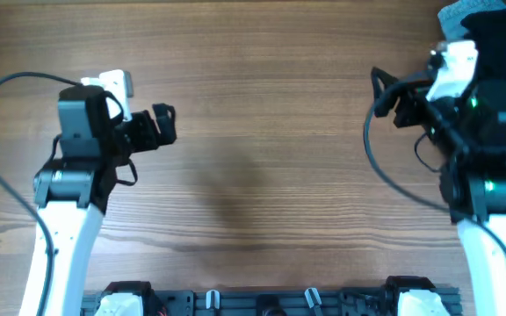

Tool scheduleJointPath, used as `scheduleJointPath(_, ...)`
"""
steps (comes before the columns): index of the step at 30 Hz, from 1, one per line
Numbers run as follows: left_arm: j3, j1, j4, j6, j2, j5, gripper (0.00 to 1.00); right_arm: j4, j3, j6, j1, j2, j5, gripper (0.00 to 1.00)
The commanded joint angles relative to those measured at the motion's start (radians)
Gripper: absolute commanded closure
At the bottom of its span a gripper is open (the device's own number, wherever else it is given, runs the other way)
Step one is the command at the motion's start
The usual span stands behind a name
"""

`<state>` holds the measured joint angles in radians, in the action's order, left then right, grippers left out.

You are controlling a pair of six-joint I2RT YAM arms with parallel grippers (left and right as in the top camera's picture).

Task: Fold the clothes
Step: 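Reach the right gripper toward the black shorts on the clothes pile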

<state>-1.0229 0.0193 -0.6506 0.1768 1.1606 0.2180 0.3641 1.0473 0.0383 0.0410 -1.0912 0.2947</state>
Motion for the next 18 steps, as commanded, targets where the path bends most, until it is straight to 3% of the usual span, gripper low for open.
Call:
scheduleJointPath(1, -0.015, -0.006, -0.024, -0.013, 0.074, 0.211, 0.0, 0.089, 0.078, -0.01, 0.004, -0.085, 0.045, 0.0)
scheduleJointPath(9, -0.015, -0.005, -0.023, -0.012, 0.098, 0.209, 0.0, 0.12, 0.087, -0.02, 0.004, -0.111, 0.095, 0.0)
scheduleJointPath(13, -0.016, -0.004, 0.066, 0.055, 0.098, 0.245, 0.0, 0.115, 0.093, -0.068, 0.018, -0.112, 0.055, 0.0)
scheduleJointPath(18, -0.075, 0.023, 0.101, 0.056, 0.097, 0.221, 0.01, 0.105, 0.168, -0.072, 0.206, -0.147, 0.013, 0.0)
